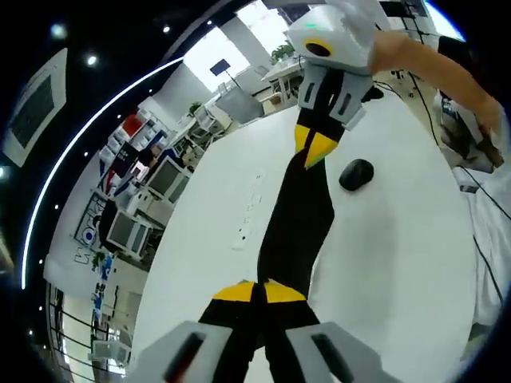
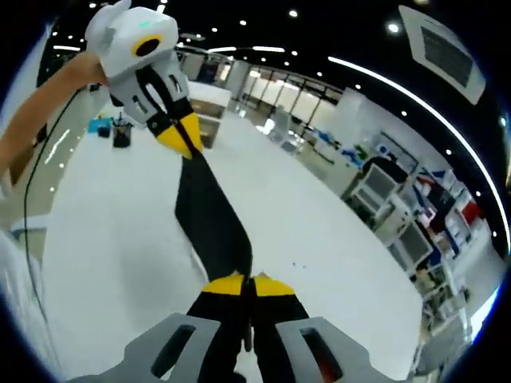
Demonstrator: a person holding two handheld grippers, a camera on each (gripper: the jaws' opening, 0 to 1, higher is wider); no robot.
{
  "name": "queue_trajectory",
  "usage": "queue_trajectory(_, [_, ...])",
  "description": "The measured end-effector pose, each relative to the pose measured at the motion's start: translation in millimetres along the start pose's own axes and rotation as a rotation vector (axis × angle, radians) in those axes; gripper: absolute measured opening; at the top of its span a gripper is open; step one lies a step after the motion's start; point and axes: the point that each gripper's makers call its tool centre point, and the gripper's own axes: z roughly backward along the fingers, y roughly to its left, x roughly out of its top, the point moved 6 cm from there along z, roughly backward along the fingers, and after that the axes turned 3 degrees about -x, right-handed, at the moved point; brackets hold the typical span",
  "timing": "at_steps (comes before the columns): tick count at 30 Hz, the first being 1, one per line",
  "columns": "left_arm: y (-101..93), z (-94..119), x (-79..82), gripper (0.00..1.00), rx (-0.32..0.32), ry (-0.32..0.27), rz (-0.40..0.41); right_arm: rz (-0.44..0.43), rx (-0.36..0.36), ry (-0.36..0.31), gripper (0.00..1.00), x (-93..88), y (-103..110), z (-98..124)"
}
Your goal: Arrange the mouse and mouse pad neatly on the desk surface
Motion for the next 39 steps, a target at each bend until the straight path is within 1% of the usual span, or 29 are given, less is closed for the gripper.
queue_trajectory(1, [1.7,-3.5,-2.0,0.03,0.021,-0.004,-0.016,-0.01,-0.007,-0.006,0.02,-0.6,-1.1,-1.2])
queue_trajectory(3, [-4.5,-5.6,-5.7,0.03,0.023,-0.004,-0.018,-0.012,-0.018,-0.011,0.02,-2.7,0.3,-2.2])
queue_trajectory(5, [-19.9,-6.5,-11.8,0.03,0.006,0.019,-0.035,0.024,-0.011,-0.008,0.02,-6.5,5.2,-2.2])
queue_trajectory(7, [-30.7,-5.5,-14.5,0.03,-0.007,0.033,-0.058,0.033,-0.004,-0.009,0.02,-9.7,9.1,-1.3])
queue_trajectory(9, [-42.8,-3.0,-16.2,0.03,-0.01,0.033,-0.072,0.037,0.001,-0.002,0.02,-15.6,17.4,0.2])
queue_trajectory(10, [-48.8,-1.9,-17.4,0.03,-0.015,0.035,-0.079,0.07,0.002,-0.014,0.02,-16.5,21.2,0.1])
queue_trajectory(11, [-54.7,2.4,-18.6,0.03,-0.009,0.028,-0.083,0.074,-0.002,-0.009,0.02,-18.8,24.4,3.5])
queue_trajectory(12, [-58.7,5.0,-19.0,0.03,-0.014,0.014,-0.077,0.072,0.005,-0.008,0.02,-21.3,27.5,6.5])
queue_trajectory(14, [-63.8,8.2,-20.9,0.03,-0.02,0.008,-0.068,0.069,0.025,-0.018,0.02,-23.4,32.3,10.3])
queue_trajectory(15, [-69.6,11.1,-22.0,0.03,-0.033,-0.013,-0.057,0.066,0.032,-0.026,0.02,-26.2,36.9,13.4])
queue_trajectory(17, [-80.5,14.9,-25.4,0.03,-0.058,-0.034,-0.049,0.071,0.059,-0.031,0.02,-32.2,45.4,16.2])
queue_trajectory(22, [-101.3,16.1,-34.4,0.03,-0.084,-0.037,-0.057,0.106,0.104,-0.03,0.02,-46.3,70.5,22.6])
queue_trajectory(25, [-113.1,14.7,-41.5,0.03,-0.117,-0.039,-0.037,0.116,0.128,-0.026,0.02,-55.3,83.5,25.2])
queue_trajectory(32, [-144.4,10.0,-60.4,0.03,-0.168,-0.052,-0.02,0.092,0.196,-0.032,0.02,-79.2,116.6,28.4])
queue_trajectory(34, [-151.6,8.4,-64.8,0.03,-0.173,-0.053,-0.006,0.06,0.214,-0.039,0.02,-85.7,124.9,28.9])
queue_trajectory(35, [-158.3,7.5,-67.6,0.03,-0.186,-0.062,0.006,0.046,0.221,-0.038,0.02,-91.3,130.2,29.4])
queue_trajectory(37, [-165.3,5.7,-71.3,0.03,-0.197,-0.07,0.022,0.033,0.237,-0.04,0.02,-100.5,138.5,29.5])
queue_trajectory(39, [-176.8,3.1,-75.6,0.03,-0.233,-0.076,0.035,0.015,0.251,-0.036,0.02,-106.0,142.6,27.8])
